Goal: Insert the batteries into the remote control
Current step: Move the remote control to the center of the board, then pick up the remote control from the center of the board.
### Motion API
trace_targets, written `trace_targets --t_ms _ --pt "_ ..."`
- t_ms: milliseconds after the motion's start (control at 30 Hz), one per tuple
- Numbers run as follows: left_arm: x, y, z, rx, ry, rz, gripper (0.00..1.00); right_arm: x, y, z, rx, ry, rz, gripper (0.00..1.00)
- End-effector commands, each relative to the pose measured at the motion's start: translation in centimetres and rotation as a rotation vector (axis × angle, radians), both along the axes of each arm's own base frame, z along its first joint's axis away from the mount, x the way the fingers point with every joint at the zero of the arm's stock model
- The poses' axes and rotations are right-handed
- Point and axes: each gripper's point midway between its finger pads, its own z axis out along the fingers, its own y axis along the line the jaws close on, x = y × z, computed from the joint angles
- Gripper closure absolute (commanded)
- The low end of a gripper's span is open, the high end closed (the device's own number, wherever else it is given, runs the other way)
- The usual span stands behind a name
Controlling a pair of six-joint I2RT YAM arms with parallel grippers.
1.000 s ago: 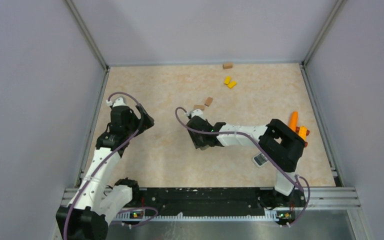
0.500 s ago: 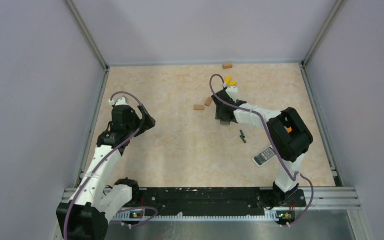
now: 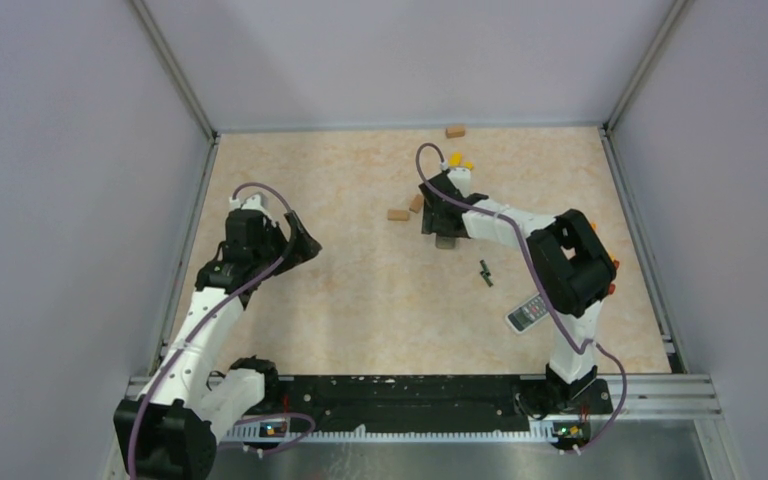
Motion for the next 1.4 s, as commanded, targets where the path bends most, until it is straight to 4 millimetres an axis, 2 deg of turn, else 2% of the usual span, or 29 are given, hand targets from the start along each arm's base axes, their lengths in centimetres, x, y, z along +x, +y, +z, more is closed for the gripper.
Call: trace_targets --t_ms 0,67,133,267,367,500,600,833,1100,1267,1367 --pt "0.1 -1.2 2.4 -0.03 -0.051 -0.088 0.01 -0.4 -0.6 3.4 0.037 -0.019 -0.021 0.22" --pt "-0.2 -1.7 2.7 -0.044 -0.059 -0.117 0.01 -1.8 -1.8 4.6 0.039 -0.021 -0.048 0.19" --pt "-0.5 -2.0 2.9 -0.055 -0.068 -0.138 0.01 -3.6 -3.9 5.4 0.018 -0.019 -0.107 0.18" --pt "-0.9 -2.4 3.3 -0.066 -0.088 -0.163 0.01 -8.1 -9.8 5.9 0.004 -0.006 -0.33 0.21" --pt "-1.2 -2.6 3.1 -0.077 -0.09 -0.18 0.01 -11.6 -13.4 5.4 0.037 0.009 -0.468 0.21" --pt "-1.3 -2.6 2.8 -0.075 -0.086 -0.176 0.01 -16.2 -16.8 3.9 0.083 0.058 -0.642 0.19" --pt "-1.4 -2.4 2.8 -0.071 -0.089 -0.171 0.01 -18.9 -19.1 2.9 0.068 0.067 -0.759 0.16" --pt "-1.3 -1.9 2.6 -0.05 -0.085 -0.144 0.01 -20.8 -19.9 0.3 0.161 0.183 -0.886 0.1" --pt "-1.2 -1.8 2.3 -0.047 -0.078 -0.138 0.01 -20.1 -19.0 -2.2 0.198 0.249 -0.897 0.11" --pt "-1.2 -1.8 2.3 -0.042 -0.08 -0.143 0.01 -20.2 -19.4 -2.7 0.157 0.269 -0.913 0.2" --pt "-1.1 -1.9 2.5 -0.047 -0.087 -0.146 0.01 -20.3 -19.6 -2.9 0.135 0.276 -0.904 0.3"
